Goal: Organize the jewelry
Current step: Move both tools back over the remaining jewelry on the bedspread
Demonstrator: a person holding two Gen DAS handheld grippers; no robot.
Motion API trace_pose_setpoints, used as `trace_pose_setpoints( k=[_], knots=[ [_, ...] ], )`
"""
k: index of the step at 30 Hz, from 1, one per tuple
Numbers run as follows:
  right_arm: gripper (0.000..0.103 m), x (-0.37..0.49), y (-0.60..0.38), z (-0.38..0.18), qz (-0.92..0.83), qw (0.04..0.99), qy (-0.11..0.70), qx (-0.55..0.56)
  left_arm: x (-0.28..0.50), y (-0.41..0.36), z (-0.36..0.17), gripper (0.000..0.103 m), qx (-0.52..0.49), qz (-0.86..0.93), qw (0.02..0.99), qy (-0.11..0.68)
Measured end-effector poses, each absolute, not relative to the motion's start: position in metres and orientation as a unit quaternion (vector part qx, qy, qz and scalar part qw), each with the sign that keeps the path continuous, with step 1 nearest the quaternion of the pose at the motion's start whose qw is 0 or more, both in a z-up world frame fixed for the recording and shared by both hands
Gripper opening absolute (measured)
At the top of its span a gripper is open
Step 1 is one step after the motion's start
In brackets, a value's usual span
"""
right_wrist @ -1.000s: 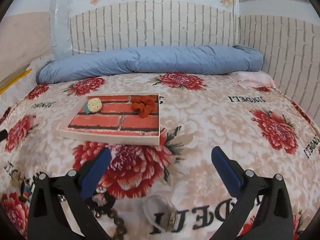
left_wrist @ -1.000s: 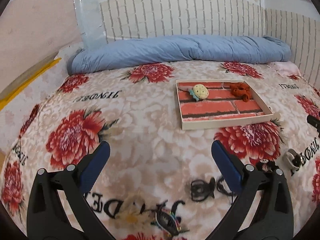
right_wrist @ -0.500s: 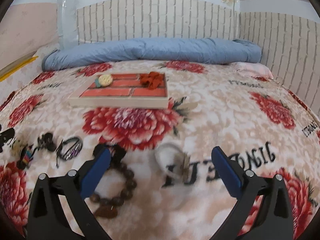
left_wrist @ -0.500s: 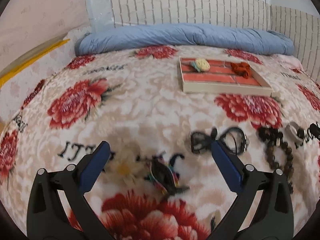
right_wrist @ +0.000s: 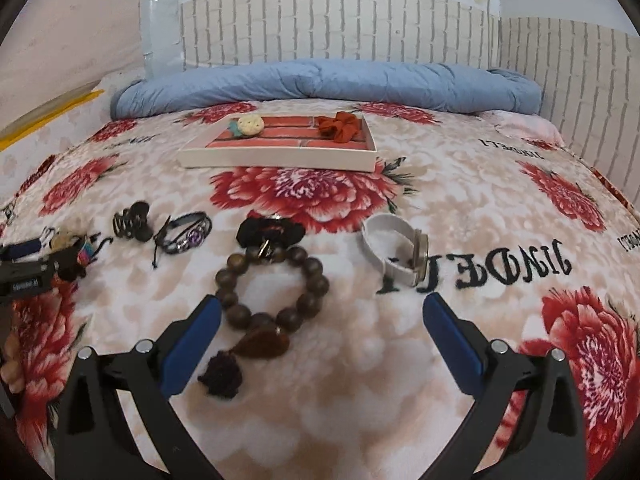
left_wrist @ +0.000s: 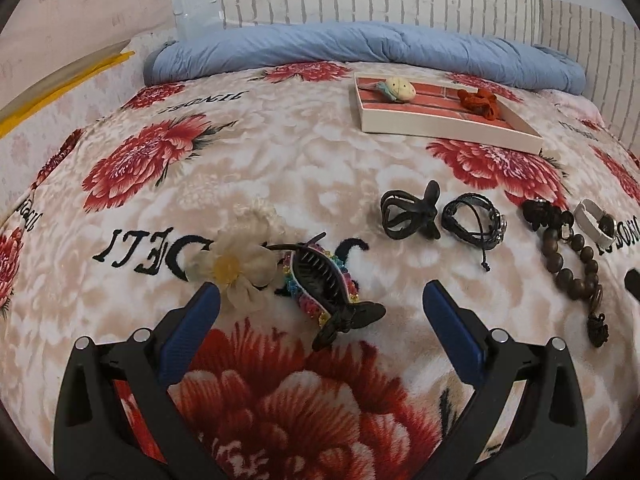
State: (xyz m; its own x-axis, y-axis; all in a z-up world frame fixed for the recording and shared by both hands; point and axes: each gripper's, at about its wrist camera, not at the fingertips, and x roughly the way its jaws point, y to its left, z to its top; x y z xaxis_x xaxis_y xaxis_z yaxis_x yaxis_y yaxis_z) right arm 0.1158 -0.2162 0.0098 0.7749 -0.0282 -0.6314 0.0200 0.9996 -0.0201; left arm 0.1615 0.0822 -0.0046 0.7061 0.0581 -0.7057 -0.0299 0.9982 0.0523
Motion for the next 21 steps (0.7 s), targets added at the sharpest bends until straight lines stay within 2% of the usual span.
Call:
trace_pose_setpoints(
  k=[15, 21],
  knots=[
    [0.098, 0.112, -0.221, -0.002, -0.011, 0.933, 0.358, 0.027, 0.162, 0.089, -0.019, 0.098, 0.001, 0.006, 0.916, 0.4],
    [0.098, 0.112, -0.211, -0.008, -0.011, 0.93, 0.368, 0.008, 0.164, 0.09, -0.022, 0.098, -0.002, 0.003, 0.913, 0.407]
  ],
)
